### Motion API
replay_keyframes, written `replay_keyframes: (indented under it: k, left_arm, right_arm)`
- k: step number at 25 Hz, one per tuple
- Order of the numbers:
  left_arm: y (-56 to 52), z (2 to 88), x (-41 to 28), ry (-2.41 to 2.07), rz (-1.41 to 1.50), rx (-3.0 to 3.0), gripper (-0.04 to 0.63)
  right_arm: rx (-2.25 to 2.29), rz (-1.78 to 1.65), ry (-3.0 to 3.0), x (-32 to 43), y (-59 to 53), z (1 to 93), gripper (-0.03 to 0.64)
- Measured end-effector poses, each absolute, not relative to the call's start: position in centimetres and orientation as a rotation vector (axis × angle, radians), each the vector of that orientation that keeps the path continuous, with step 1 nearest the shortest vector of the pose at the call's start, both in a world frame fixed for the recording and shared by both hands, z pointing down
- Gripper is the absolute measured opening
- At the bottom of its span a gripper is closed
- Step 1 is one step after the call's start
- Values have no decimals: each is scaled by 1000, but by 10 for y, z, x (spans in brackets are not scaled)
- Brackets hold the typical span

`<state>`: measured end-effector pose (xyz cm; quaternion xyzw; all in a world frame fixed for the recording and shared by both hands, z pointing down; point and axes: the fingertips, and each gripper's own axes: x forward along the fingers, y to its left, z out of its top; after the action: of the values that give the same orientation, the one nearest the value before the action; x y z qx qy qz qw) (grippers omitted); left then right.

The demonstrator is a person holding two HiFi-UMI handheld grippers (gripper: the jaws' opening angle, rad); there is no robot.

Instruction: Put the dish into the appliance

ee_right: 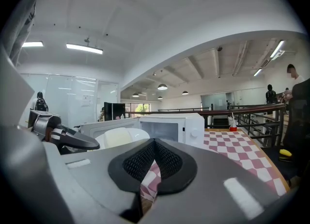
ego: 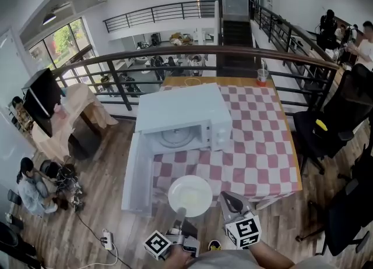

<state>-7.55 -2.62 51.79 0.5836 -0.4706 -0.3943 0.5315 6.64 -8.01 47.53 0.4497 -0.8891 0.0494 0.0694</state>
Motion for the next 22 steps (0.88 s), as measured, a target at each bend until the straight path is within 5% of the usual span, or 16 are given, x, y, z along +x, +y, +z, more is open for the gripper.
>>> replay_keyframes:
  k: [22]
  left_arm:
    - [-64, 522, -66, -1159, -938, 1380, 17]
  right_arm:
    - [1307, 159, -2711, 67, -122, 483, 0]
